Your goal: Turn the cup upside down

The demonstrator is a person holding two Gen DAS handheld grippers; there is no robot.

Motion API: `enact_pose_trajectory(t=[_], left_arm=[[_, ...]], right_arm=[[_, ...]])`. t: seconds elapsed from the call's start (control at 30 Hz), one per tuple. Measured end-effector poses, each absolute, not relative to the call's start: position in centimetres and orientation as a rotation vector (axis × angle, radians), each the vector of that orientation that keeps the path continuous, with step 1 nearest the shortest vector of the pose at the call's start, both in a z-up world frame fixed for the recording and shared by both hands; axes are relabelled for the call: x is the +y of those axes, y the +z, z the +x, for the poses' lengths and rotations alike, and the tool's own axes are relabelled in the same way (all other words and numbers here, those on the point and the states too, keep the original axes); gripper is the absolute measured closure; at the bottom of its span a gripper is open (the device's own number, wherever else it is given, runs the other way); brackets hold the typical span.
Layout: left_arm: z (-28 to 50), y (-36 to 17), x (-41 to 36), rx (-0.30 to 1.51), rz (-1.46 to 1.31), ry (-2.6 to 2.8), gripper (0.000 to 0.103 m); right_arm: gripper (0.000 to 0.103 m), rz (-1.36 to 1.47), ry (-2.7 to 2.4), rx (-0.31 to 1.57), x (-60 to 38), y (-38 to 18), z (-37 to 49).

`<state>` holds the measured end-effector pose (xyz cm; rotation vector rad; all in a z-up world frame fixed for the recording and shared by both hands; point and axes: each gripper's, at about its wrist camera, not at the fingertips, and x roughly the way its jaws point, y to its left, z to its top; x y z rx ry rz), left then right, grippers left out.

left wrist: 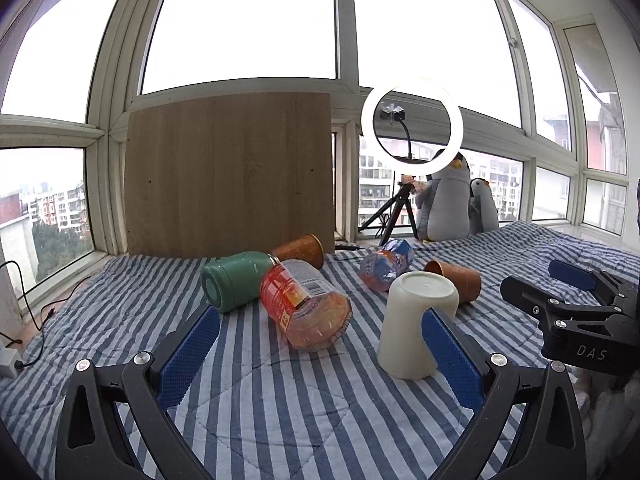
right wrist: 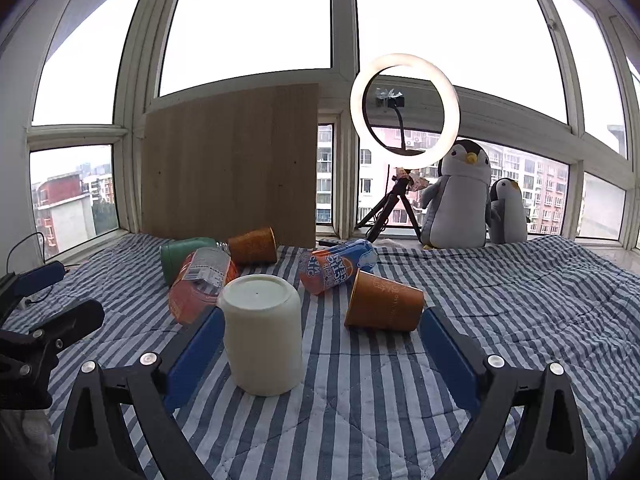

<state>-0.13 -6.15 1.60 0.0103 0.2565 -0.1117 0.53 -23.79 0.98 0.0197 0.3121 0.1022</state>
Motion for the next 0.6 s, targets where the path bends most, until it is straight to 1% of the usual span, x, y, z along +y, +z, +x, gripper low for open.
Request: enact_pose_trajectory(t=[0.27,0.37,0.43,0.6], left_arm=[[0.5,0.9,-6.6,0.221,0.028,-0.053,0.0],[0.3,0.8,-6.8,0.217,0.038,-0.055,0.0],[0.2,0.7,-6.8,0.214,0.039,-0.051,0.0],[-0.1,0.7,-6.6,0.208,0.032,-0.048,0.0]], right_arm=[[0.005,0.149,0.14,0.275,-26.3,0.2,0.2],[0.005,0.116,0.151,0.248,-25.6,0.4,-0.5],[0.001,0.065,0.144,0.211,-24.5,0.5,-1.3],[0.001,-0.002,0.131,0.175,-23.3,0.6,-2.1]])
